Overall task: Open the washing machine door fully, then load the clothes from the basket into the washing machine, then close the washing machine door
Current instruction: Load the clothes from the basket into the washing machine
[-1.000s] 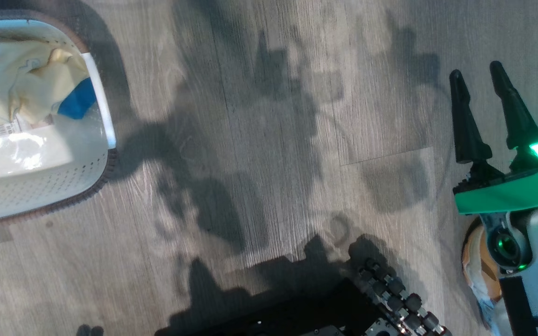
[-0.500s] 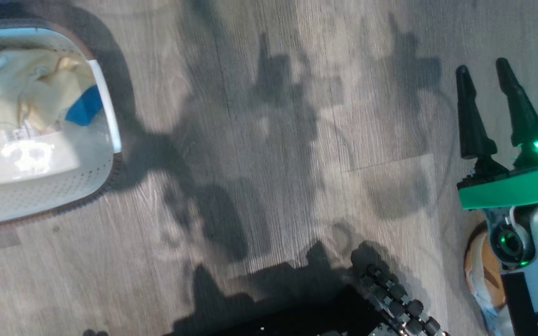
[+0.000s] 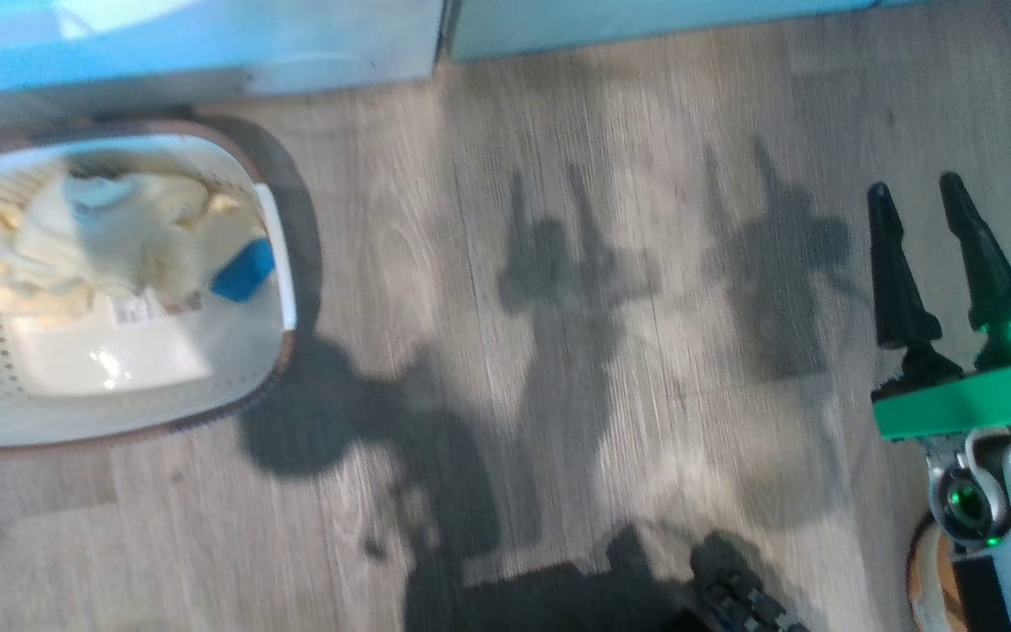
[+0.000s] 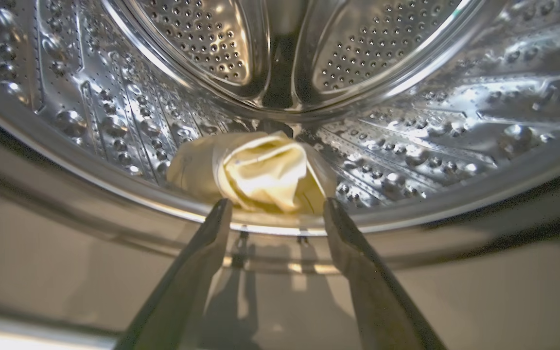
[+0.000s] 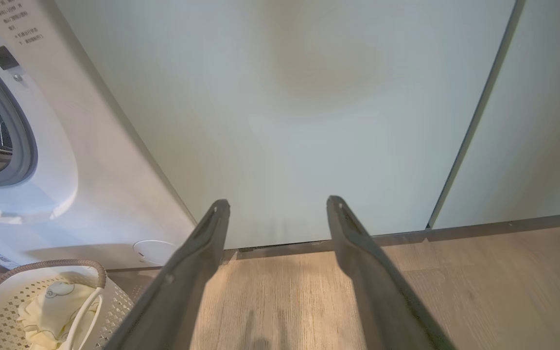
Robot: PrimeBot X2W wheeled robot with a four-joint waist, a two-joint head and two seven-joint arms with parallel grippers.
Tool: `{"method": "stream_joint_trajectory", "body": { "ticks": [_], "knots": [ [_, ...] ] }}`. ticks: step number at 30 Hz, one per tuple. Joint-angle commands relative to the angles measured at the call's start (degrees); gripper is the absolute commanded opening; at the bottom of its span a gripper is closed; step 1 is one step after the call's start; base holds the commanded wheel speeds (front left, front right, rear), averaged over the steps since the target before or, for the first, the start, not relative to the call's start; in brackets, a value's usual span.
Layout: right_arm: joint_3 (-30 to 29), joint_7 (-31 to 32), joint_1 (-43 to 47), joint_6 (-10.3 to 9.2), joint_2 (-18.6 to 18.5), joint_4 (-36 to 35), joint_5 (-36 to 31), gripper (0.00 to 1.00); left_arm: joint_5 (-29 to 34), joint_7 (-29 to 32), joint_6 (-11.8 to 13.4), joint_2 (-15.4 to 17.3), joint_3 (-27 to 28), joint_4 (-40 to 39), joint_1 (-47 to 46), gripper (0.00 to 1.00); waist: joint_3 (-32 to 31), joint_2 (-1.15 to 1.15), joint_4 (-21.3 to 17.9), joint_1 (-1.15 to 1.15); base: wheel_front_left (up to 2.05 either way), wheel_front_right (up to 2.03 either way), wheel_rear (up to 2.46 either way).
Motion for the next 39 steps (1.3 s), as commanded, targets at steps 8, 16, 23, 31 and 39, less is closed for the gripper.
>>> {"method": "stream_joint_trajectory", "body": {
  "ticks": [8, 16, 23, 31, 39],
  "knots": [
    [-1.1, -0.4, 6.8, 0.01, -3.3, -0.7, -0.9, 1.0, -4.6, -6.4, -1.0, -0.5, -1.4, -5.4, 16.7, 1.0, -14.3, 0.0, 5.0, 0.01, 0.0, 0.0, 0.0],
    [-2.4, -0.4, 10.8, 0.01, -4.5, 0.2, -1.7, 1.0, -9.4, -7.6, -1.0, 0.6, -1.6, -18.5, 33.7, 1.0, -23.1, 0.0, 7.6, 0.01, 0.0, 0.0, 0.0],
    [-3.0, -0.4, 14.1, 0.01, -5.0, 0.5, -2.0, 1.0, -7.7, -7.7, -1.0, 0.8, 6.1, -33.0, 49.8, 1.0, -29.5, 0.0, 9.1, 0.01, 0.0, 0.0, 0.0],
    [-3.3, -0.4, 17.5, 0.01, -5.1, 0.5, -2.0, 1.0, -3.0, -7.7, -0.6, -2.1, 13.2, -44.7, 66.0, 1.0, -34.4, 0.0, 9.7, 0.01, 0.0, 0.0, 0.0],
    [-4.4, -0.4, 20.3, 0.01, -5.3, 0.2, -2.0, 1.0, 0.7, -7.7, -0.4, -5.5, 20.0, -54.0, 78.0, 1.0, -37.3, 0.0, 10.5, 0.01, 0.0, 0.0, 0.0]
  ]
}}
